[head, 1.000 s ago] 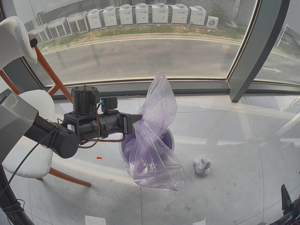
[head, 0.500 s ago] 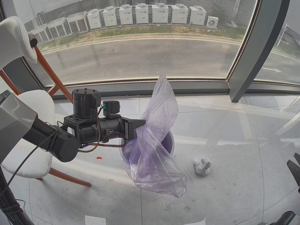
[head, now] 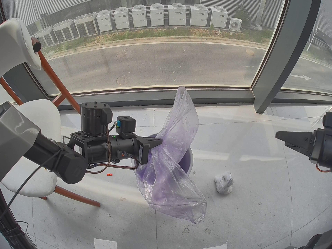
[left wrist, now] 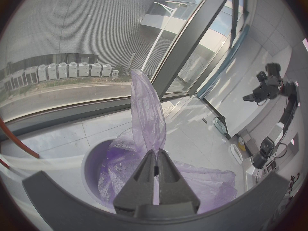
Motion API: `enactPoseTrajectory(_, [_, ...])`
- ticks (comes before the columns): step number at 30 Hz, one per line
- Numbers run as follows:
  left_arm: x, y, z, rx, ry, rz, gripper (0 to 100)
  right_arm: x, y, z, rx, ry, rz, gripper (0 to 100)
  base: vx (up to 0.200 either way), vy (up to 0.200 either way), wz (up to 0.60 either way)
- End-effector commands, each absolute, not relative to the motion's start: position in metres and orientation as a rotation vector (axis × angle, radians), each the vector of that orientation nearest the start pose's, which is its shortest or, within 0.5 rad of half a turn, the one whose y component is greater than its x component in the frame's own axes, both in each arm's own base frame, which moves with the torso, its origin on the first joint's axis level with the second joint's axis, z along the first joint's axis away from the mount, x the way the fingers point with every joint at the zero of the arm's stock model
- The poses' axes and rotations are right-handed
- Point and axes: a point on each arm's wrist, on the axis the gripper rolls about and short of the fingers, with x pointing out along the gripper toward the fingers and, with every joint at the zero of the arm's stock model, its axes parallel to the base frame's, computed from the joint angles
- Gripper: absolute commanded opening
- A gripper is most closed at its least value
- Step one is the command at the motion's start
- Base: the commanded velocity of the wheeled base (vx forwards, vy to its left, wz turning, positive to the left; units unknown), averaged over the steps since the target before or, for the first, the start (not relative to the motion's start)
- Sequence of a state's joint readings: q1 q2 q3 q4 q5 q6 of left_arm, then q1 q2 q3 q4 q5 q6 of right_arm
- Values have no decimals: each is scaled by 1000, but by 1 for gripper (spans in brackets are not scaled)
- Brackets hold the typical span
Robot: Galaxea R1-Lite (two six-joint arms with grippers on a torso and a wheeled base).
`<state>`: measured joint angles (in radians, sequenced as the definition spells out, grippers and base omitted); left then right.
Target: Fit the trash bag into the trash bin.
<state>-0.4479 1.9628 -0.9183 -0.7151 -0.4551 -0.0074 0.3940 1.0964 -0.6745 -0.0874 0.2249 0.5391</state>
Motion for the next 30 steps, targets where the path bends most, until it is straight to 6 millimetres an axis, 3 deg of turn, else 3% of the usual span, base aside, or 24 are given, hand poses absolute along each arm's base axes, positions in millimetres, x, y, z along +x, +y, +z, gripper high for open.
enactPoseTrajectory(1, [318,-170,132,32,329,-916,0,172,84,219,478,618,512,100,0,0,0])
enactPoseTrajectory(15, [304,-186,131,200,339,-997,0,172,99,212,453,675,562,100,0,0,0])
enactPoseTrajectory(25, [304,-191,133,324,326,-997,0,205,121,209,447,711,564,100,0,0,0])
enactPoseTrajectory(30, [299,-201,134,363,313,-973,0,234,135,209,449,719,542,100,0,0,0])
